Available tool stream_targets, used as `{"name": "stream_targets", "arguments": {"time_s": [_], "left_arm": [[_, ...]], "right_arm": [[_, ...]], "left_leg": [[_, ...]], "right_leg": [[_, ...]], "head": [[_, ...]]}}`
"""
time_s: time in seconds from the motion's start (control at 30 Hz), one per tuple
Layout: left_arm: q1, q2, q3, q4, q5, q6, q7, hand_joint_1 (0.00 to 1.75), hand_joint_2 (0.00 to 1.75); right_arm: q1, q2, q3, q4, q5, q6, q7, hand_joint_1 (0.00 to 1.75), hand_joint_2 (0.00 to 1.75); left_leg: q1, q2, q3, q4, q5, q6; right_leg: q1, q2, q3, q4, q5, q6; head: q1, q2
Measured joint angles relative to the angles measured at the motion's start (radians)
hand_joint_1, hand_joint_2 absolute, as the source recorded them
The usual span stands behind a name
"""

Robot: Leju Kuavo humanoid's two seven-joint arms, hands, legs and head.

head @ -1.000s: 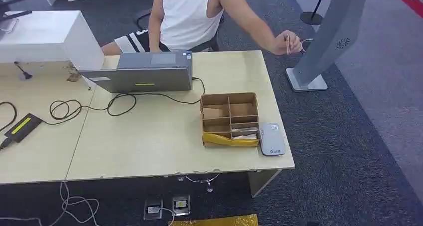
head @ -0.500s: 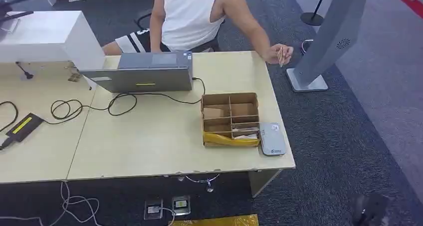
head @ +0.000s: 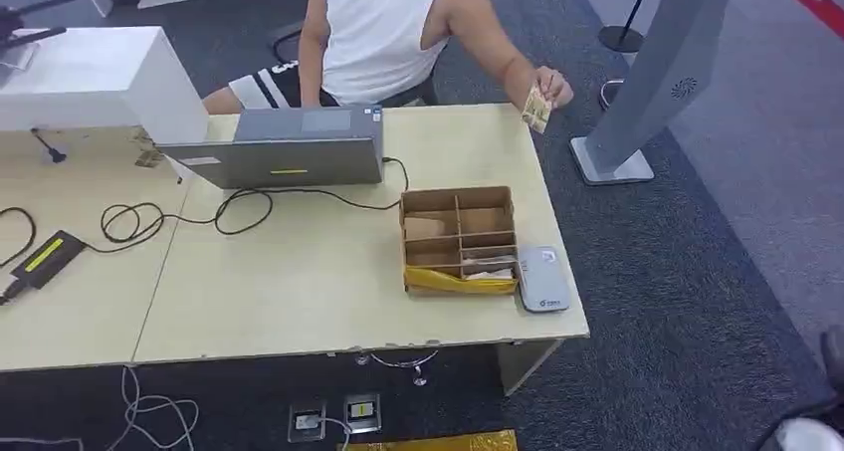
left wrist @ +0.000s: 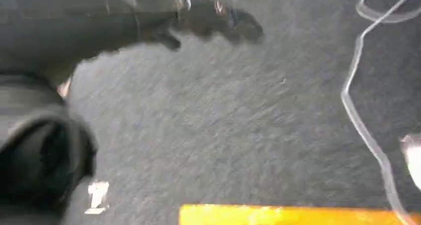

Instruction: Pass the card to the sensor for recognition and then transmit it.

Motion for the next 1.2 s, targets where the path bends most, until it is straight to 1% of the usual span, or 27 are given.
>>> {"name": "stream_targets", "arguments": {"time_s": [0.1,0.27,0.43,0.7,0.77,0.83,0.9,0.93,1.0,1.07,1.2], "left_arm": [[0.003,0.000,0.000,0.001,0.000,0.000,0.000,0.00,0.00],[0.003,-0.001,0.000,0.001,0.001,0.000,0.000,0.00,0.00],[0.003,-0.001,0.000,0.001,0.003,0.000,0.000,0.00,0.00],[0.004,-0.001,-0.001,0.001,0.009,0.000,-0.006,0.00,0.00],[0.004,-0.001,-0.002,0.001,0.008,-0.001,-0.006,0.00,0.00],[0.004,0.000,-0.008,0.001,-0.001,-0.002,-0.007,0.00,0.00],[0.003,0.000,-0.010,0.000,-0.012,-0.005,-0.008,0.00,0.00],[0.002,0.000,-0.012,0.000,-0.015,-0.006,-0.008,0.00,0.00],[0.000,0.000,-0.017,0.000,-0.021,-0.010,-0.008,0.00,0.00],[0.000,0.000,-0.019,0.000,-0.024,-0.012,-0.008,0.00,0.00],[-0.006,0.000,-0.031,0.000,-0.034,-0.017,-0.006,0.00,0.00]], "right_arm": [[0.007,0.004,0.085,-0.090,0.002,0.000,0.004,0.00,1.75],[0.011,0.005,0.188,-0.191,0.010,0.001,0.000,0.00,1.75],[0.014,0.005,0.271,-0.248,0.032,0.001,0.015,0.00,1.75],[0.004,-0.011,0.401,-0.300,0.072,0.001,0.077,0.00,1.75],[-0.013,-0.024,0.441,-0.307,0.099,0.002,0.111,0.00,1.75],[-0.046,-0.053,0.509,-0.309,0.150,0.010,0.165,0.00,1.75],[-0.091,-0.085,0.582,-0.309,0.225,0.054,0.209,0.00,1.75],[-0.116,-0.098,0.619,-0.309,0.255,0.077,0.221,0.00,1.75],[-0.155,-0.116,0.688,-0.309,0.283,0.097,0.238,0.00,1.75],[-0.179,-0.134,0.740,-0.309,0.298,0.110,0.240,0.00,1.75],[-0.234,-0.162,0.836,-0.309,0.359,0.164,0.245,0.00,1.75]], "left_leg": [[0.000,-0.004,-0.002,0.000,0.000,0.000],[0.000,-0.004,-0.002,0.000,0.000,0.000],[0.000,-0.004,-0.002,0.000,0.000,0.000],[0.000,-0.004,-0.003,0.000,0.000,-0.001],[0.000,-0.004,-0.003,0.000,0.000,-0.001],[0.000,-0.004,-0.003,0.000,0.000,-0.001],[0.000,-0.004,-0.003,0.000,0.000,-0.001],[0.000,-0.004,-0.003,0.000,0.000,-0.001],[0.001,-0.005,-0.002,0.000,0.001,-0.002],[0.001,-0.006,-0.003,0.000,0.001,-0.002],[0.001,-0.005,-0.003,0.000,0.001,-0.002]], "right_leg": [[0.000,-0.004,0.000,0.000,-0.001,-0.001],[0.000,-0.005,0.000,0.000,-0.002,-0.002],[0.000,-0.005,-0.001,0.000,-0.002,-0.002],[0.000,-0.005,0.000,0.000,-0.002,-0.002],[0.000,-0.005,0.000,0.000,-0.002,-0.002],[0.000,-0.005,-0.001,0.000,-0.002,-0.002],[0.000,-0.005,0.000,0.000,-0.002,-0.002],[0.000,-0.005,-0.001,0.000,-0.002,-0.002],[0.000,-0.005,0.000,0.000,-0.002,-0.002],[0.000,-0.006,0.000,0.000,-0.002,-0.002],[0.001,-0.005,-0.002,0.000,-0.002,-0.002]], "head": [[0.000,0.000],[0.001,0.000],[0.000,0.000],[0.000,0.000],[0.000,0.000],[0.000,0.000],[0.001,0.000],[0.000,0.000],[0.001,0.000],[0.001,0.000],[0.000,0.000]]}}
